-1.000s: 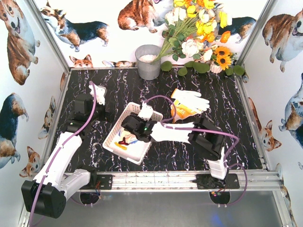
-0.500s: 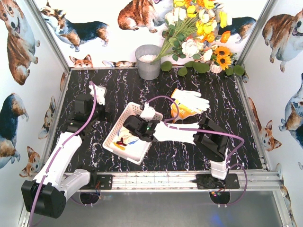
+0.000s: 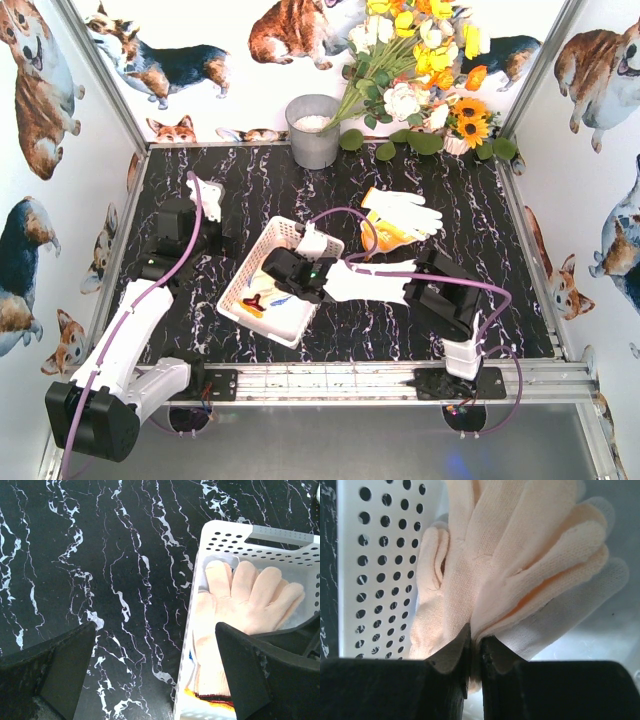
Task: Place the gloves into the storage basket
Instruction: Place the glove in the bin, then adjust the glove in the bin.
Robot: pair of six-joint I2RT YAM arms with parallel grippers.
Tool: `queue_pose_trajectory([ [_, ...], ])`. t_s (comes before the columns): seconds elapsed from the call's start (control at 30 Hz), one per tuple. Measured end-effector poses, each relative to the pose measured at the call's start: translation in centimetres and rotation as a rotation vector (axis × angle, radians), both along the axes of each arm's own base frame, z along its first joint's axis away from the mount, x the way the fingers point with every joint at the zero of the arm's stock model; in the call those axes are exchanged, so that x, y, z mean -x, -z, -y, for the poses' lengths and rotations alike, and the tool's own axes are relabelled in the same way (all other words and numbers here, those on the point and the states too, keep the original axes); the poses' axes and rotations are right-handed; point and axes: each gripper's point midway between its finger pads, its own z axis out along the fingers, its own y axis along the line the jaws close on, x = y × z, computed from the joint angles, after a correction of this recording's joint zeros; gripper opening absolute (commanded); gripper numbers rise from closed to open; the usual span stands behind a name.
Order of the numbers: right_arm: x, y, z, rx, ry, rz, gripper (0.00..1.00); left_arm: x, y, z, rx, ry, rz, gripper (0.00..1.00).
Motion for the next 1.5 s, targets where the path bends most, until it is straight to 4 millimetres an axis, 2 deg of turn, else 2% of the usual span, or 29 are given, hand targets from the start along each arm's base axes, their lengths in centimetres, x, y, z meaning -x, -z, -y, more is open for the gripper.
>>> queue_pose_trajectory([
  [0.13,0.1,1.5,-0.4,0.007,-0.009,-0.017,0.06,0.1,0.0,0.3,0.026,-0.002,-0.006,1.0],
  [0.2,0.2,2.3,-0.4,0.018,-0.013,-0.029,0.11,0.1,-0.1,0.5,0.043,-0.002,-0.011,1.0],
  [0.43,0.2,2.0,-0.3,0.034,-0.034,-0.015,0.52,0.5,-0.3,1.3,0.115,-0.013,-0.032,1.0],
  [0.53,0.1,0.3,0.2,0.047,-0.048,0.015,0.6,0.7,-0.9,1.4,0.149,-0.031,-0.045,1.0],
  [0.63,-0.1,-3.2,1.1,0.03,-0.057,0.072,0.61,1.1,-1.5,1.7,0.196,-0.056,-0.06,0.98],
  [0.8,-0.1,-10.7,3.4,-0.042,-0.06,0.199,0.59,2.4,-1.7,2.5,0.292,-0.076,-0.113,0.82],
  [0.9,-0.1,-13.0,5.4,-0.054,-0.069,0.245,0.56,3.3,-1.5,3.4,0.357,-0.068,-0.159,0.71],
  [0.97,-0.2,-13.4,6.7,-0.047,-0.08,0.252,0.55,3.8,-1.0,4.0,0.394,-0.064,-0.197,0.6],
  [1.07,-0.9,-13.1,8.9,-0.025,-0.088,0.241,0.54,5.0,0.8,4.9,0.434,-0.062,-0.274,0.51],
  [1.2,-1.3,-12.1,12.3,0.02,-0.087,0.207,0.52,7.2,4.4,6.4,0.446,-0.065,-0.41,0.41],
  [1.33,-0.6,-12.1,14.9,0.038,-0.081,0.194,0.52,9.1,7.0,8.4,0.412,-0.045,-0.527,0.33],
  [1.5,0.7,-12.3,16.9,0.027,-0.073,0.195,0.51,9.8,9.6,9.3,0.367,-0.087,-0.612,0.24],
])
